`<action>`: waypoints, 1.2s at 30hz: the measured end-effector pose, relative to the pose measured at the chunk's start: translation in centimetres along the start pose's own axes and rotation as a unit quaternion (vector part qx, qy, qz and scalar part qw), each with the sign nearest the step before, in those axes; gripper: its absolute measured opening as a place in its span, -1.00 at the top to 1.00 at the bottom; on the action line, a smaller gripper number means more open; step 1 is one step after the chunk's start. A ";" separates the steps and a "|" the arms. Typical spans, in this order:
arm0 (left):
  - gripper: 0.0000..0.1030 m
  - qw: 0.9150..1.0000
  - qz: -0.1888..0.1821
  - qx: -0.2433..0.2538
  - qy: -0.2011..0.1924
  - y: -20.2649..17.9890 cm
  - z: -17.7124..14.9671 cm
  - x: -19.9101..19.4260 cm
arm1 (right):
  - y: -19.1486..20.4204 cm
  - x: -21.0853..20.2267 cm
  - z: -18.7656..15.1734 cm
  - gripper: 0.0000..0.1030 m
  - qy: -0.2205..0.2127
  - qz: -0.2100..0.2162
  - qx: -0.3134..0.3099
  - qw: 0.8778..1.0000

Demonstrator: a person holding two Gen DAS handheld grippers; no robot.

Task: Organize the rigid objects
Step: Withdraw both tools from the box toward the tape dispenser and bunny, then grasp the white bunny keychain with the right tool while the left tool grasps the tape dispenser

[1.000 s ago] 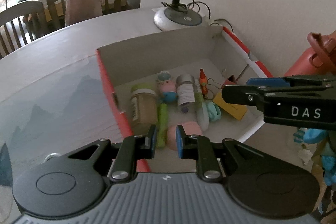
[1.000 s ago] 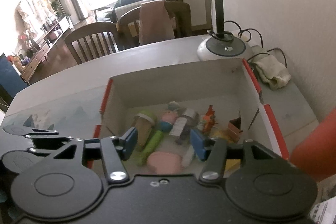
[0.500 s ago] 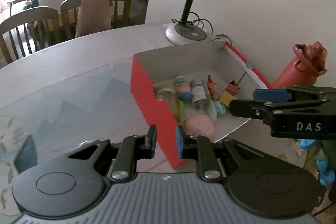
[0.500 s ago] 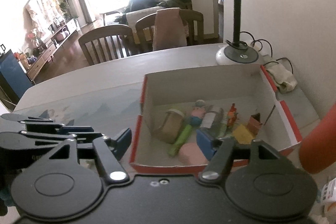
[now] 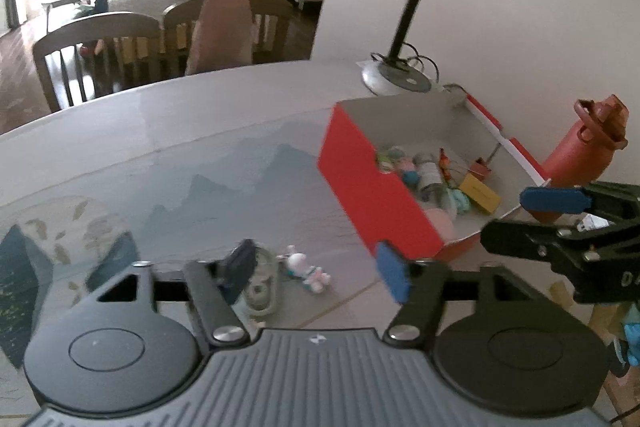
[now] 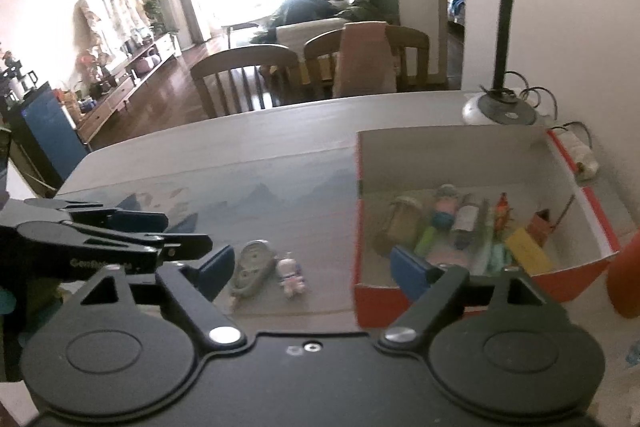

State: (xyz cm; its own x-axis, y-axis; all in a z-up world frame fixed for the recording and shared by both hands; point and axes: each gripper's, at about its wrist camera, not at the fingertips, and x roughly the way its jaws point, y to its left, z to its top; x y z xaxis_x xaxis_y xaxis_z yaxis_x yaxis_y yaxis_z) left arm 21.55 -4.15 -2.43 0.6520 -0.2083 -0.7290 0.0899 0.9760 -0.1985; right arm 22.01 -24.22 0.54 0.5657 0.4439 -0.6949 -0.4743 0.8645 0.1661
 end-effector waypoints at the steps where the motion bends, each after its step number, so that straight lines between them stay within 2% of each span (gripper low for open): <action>1: -0.34 1.000 0.002 -0.001 -0.001 0.5 -0.2 -0.2 | 0.4 0.1 -0.1 -0.71 0.000 0.003 -0.002 1.000; 4: -0.34 1.000 0.009 -0.005 0.002 1.9 -0.8 -0.4 | 1.5 0.5 -0.5 -0.81 -0.001 0.010 -0.011 1.000; 8: -0.54 1.000 0.016 -0.001 -0.001 3.2 -1.8 -0.5 | 2.6 1.2 -0.4 -0.88 -0.005 0.025 -0.010 1.000; 12: -0.58 1.000 0.024 0.006 -0.002 4.2 -2.9 0.3 | 3.8 2.5 -0.6 -0.89 0.006 0.028 -0.014 0.999; 18: -0.76 0.999 0.031 -0.003 -0.005 5.7 -4.8 2.5 | 4.6 5.1 -1.4 -0.88 0.021 0.023 -0.014 0.999; 20: -0.92 0.999 0.035 -0.004 -0.009 6.0 -5.4 3.3 | 4.6 5.9 -1.7 -0.86 0.028 0.027 -0.008 0.999; 22: -0.95 0.999 0.039 -0.006 -0.015 6.0 -5.9 4.2 | 4.6 6.8 -1.9 -0.86 0.034 0.028 -0.003 0.999; 27: -0.96 0.999 0.045 -0.010 -0.016 5.8 -6.8 6.1 | 4.8 9.1 -2.1 -0.76 0.053 0.022 -0.001 0.998; 32: -0.96 0.998 0.059 -0.012 -0.016 5.4 -7.3 8.0 | 4.6 11.2 -2.5 -0.54 0.073 0.017 0.007 0.997; 36: -0.96 0.998 0.059 -0.015 -0.022 5.2 -7.5 8.8 | 4.3 12.3 -2.6 -0.47 0.085 -0.008 0.002 0.996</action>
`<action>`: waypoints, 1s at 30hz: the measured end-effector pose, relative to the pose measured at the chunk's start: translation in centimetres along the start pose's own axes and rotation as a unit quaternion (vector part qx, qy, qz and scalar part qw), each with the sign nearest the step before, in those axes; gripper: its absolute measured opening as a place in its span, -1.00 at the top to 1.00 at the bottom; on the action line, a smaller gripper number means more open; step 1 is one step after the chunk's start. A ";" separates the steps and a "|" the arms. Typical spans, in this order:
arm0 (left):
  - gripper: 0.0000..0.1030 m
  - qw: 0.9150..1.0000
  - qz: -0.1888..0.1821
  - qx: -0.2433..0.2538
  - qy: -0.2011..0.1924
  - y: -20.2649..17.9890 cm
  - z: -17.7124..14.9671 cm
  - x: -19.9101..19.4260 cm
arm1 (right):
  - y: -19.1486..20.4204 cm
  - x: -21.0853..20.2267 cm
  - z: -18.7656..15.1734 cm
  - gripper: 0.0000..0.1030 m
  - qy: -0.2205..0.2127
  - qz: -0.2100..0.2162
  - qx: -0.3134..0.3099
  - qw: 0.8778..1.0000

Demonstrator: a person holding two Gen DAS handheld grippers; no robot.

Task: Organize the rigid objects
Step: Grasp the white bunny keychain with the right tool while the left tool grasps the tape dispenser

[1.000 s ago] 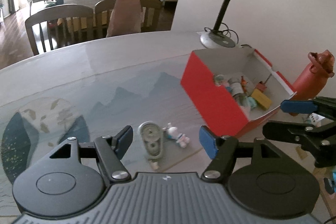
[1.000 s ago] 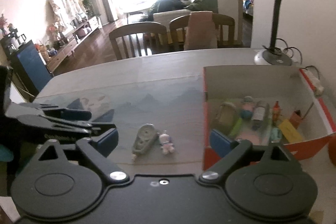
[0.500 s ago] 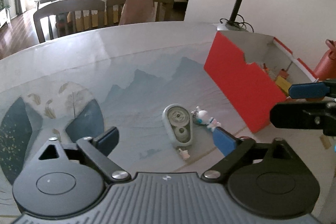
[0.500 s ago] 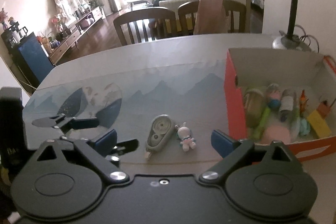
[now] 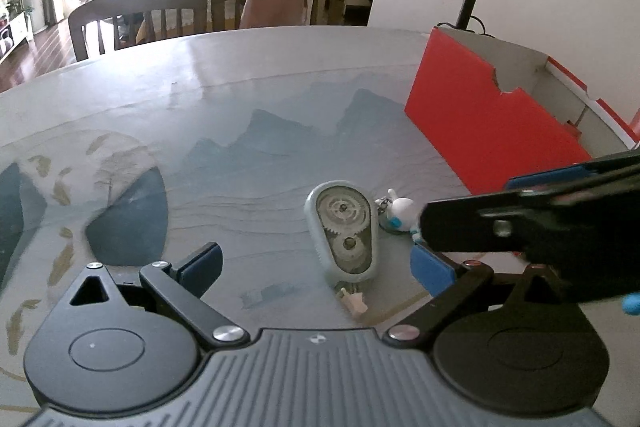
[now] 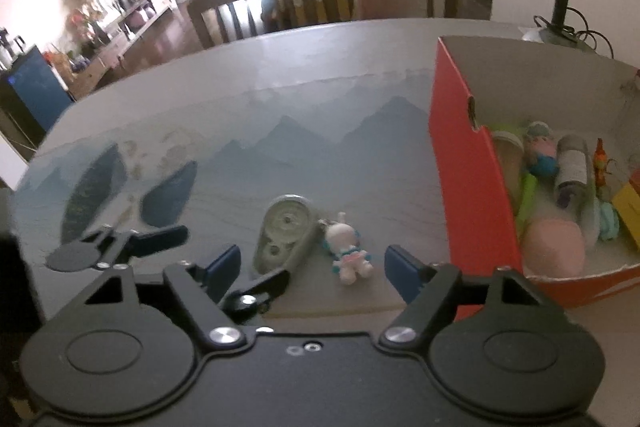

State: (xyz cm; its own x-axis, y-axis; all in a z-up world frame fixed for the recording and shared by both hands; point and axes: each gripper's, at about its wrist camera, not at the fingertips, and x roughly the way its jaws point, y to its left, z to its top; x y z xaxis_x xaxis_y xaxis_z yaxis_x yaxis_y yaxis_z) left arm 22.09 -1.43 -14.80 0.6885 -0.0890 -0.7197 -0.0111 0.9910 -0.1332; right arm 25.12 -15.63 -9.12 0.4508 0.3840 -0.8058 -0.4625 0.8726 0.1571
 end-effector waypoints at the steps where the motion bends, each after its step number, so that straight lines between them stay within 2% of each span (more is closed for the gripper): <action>1: -0.96 1.000 0.003 0.001 -0.001 -0.1 0.0 0.1 | 0.0 0.3 0.1 -0.37 0.007 -0.005 -0.004 1.000; 10: -0.96 1.000 0.011 0.017 0.001 -0.5 -0.1 1.3 | 0.2 3.1 1.2 -0.07 0.042 -0.040 -0.042 0.997; 20: -0.93 1.000 0.011 0.029 0.006 -0.8 -0.2 2.1 | 0.0 5.2 1.5 0.10 0.066 -0.049 -0.062 0.995; 21: -0.89 0.999 0.011 0.030 0.007 -0.8 -0.2 2.2 | 0.0 5.4 1.6 0.10 0.068 -0.049 -0.064 0.994; 25: -0.51 0.999 0.012 0.030 0.014 -0.7 -0.1 2.6 | 0.0 6.3 1.7 0.27 0.081 -0.046 -0.071 0.993; 30: -0.33 0.999 0.009 0.032 0.012 -0.6 0.1 2.8 | 0.0 7.0 1.9 0.38 0.084 -0.038 -0.065 0.994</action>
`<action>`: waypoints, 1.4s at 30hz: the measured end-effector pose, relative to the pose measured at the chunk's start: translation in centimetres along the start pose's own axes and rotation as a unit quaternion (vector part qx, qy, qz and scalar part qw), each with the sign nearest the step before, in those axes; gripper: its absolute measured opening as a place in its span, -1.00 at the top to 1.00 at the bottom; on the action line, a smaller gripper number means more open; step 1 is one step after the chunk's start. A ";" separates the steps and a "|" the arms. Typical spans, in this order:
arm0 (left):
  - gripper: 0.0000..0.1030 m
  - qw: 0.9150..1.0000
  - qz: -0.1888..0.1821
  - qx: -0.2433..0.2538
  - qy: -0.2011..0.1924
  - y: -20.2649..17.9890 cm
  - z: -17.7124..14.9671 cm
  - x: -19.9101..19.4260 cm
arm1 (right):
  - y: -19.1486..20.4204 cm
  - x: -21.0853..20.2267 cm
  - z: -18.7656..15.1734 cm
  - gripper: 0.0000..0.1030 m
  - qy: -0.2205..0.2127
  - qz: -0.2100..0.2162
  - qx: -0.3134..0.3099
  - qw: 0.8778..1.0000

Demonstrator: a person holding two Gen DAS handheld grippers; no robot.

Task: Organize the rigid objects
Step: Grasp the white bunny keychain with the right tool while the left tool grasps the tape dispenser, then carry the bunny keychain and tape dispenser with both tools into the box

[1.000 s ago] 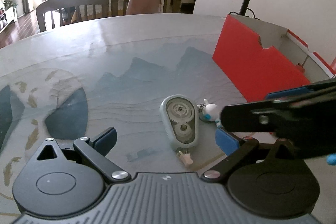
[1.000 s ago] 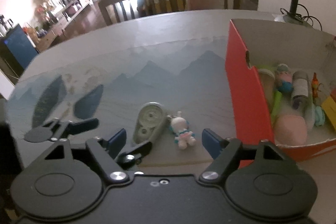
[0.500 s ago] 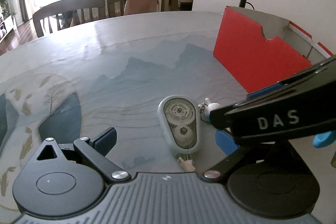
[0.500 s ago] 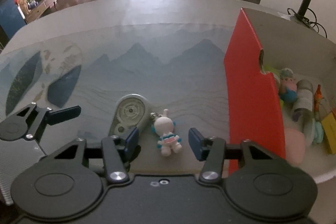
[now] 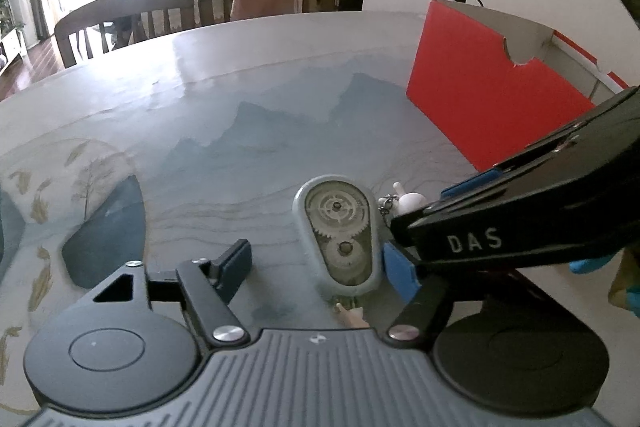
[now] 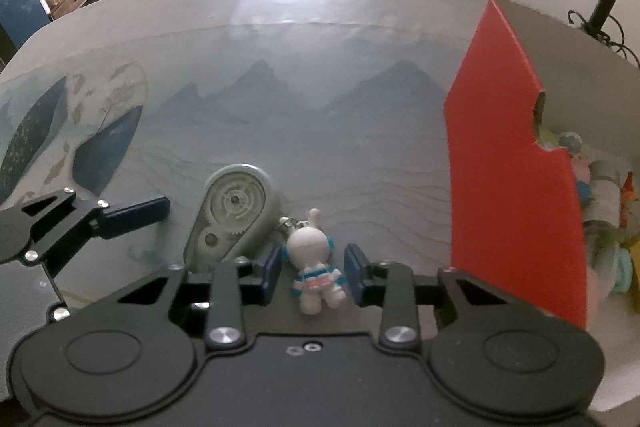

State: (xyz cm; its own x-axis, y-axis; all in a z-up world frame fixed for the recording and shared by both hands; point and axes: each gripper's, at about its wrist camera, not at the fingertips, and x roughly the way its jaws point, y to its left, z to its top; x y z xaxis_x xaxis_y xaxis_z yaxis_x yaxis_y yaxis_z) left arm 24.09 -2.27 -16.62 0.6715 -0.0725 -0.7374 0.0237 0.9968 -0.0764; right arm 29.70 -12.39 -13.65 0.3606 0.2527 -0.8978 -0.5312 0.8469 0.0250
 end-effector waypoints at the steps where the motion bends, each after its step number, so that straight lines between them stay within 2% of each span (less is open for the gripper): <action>1: -0.27 1.000 0.000 0.001 0.000 0.0 0.0 0.0 | 0.0 0.1 0.0 0.39 -0.001 0.000 0.001 1.000; 3: -0.17 1.000 -0.001 0.005 0.000 0.0 0.1 0.0 | 0.0 0.2 0.0 0.43 -0.003 0.003 0.005 1.000; 7: 0.17 1.000 0.001 0.015 0.001 0.0 0.3 0.1 | -0.1 0.3 -0.1 0.47 -0.007 0.008 0.017 1.000; 14: 0.20 1.000 -0.007 0.003 0.008 1.1 0.9 0.2 | -0.5 -0.4 -0.5 0.48 -0.020 0.016 0.038 0.999; 27: 0.20 0.999 -0.013 -0.032 0.008 2.4 1.0 -2.1 | 0.0 -5.0 -1.0 0.48 -0.045 0.034 0.044 0.997; 34: 0.21 0.999 -0.015 -0.031 0.007 2.6 0.7 -3.6 | -0.3 -8.1 -1.7 0.48 -0.062 0.042 0.040 0.996; 42: 0.22 1.000 -0.008 -0.015 -0.019 1.8 1.0 -6.6 | -1.1 -11.3 -2.6 0.48 -0.083 0.053 0.045 0.994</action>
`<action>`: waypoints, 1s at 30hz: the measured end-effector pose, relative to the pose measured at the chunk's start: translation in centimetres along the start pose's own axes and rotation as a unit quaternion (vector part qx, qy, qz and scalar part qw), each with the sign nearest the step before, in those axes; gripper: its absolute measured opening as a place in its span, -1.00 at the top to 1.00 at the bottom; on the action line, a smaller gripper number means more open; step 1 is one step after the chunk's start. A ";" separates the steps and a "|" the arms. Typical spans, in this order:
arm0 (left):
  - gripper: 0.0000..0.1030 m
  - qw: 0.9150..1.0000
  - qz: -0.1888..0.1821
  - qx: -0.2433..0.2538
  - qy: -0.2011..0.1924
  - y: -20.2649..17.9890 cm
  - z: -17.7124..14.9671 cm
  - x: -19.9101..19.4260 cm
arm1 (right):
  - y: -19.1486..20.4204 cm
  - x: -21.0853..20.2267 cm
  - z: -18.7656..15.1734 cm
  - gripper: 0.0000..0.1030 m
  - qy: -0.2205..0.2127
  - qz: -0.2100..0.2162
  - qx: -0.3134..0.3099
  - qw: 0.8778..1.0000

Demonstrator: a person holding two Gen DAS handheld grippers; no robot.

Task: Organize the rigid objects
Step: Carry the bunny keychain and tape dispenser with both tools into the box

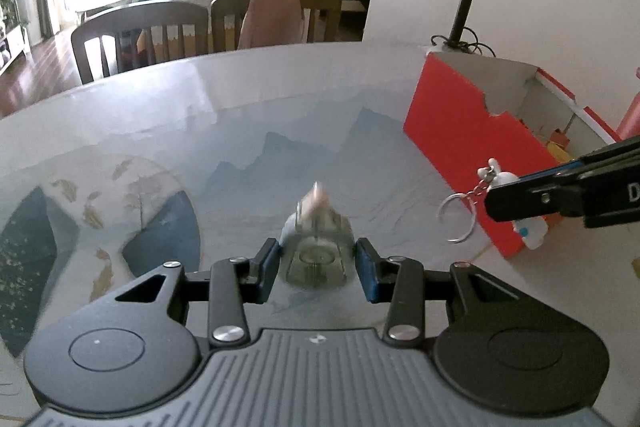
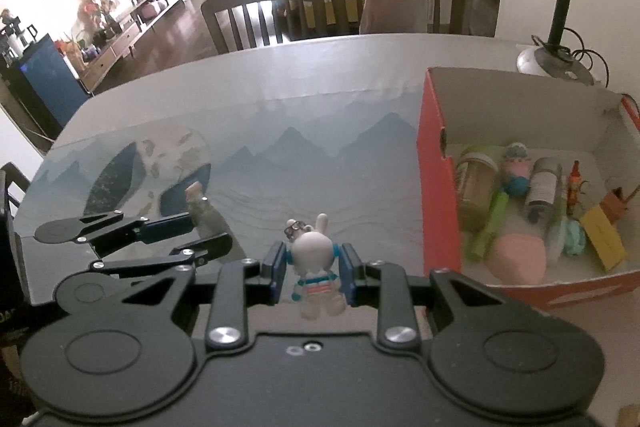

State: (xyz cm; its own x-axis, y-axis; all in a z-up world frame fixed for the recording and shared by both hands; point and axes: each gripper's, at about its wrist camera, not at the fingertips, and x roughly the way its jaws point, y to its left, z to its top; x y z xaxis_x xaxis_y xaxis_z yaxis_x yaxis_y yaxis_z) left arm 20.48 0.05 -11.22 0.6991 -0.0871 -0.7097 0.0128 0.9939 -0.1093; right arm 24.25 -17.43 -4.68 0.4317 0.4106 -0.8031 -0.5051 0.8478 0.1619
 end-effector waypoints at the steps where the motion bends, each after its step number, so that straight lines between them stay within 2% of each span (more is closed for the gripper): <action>1: 0.22 1.000 0.000 0.001 -0.003 -0.1 0.0 -0.3 | -0.1 -0.4 0.0 0.47 -0.003 0.001 0.001 1.000; 10: 0.23 1.000 -0.007 -0.004 -0.028 -1.6 0.9 -3.5 | -2.1 -4.6 0.4 0.48 -0.033 0.007 0.004 0.999; 20: 0.23 0.997 -0.039 0.012 -0.059 -5.9 5.2 -6.4 | -6.1 -7.5 2.0 0.47 -0.065 -0.009 0.004 0.998; 30: 0.23 0.995 -0.060 0.031 -0.074 -11.3 10.0 -5.3 | -11.2 -8.1 3.0 0.47 -0.074 -0.030 0.011 0.997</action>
State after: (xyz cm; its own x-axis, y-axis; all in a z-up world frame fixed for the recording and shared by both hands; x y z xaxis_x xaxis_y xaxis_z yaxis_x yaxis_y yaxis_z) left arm 23.76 -10.00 0.75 0.7870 -0.1984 -0.5842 0.1432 0.9798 -0.1399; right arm 28.65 -29.29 1.73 0.5666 0.4023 -0.7192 -0.4589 0.8789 0.1301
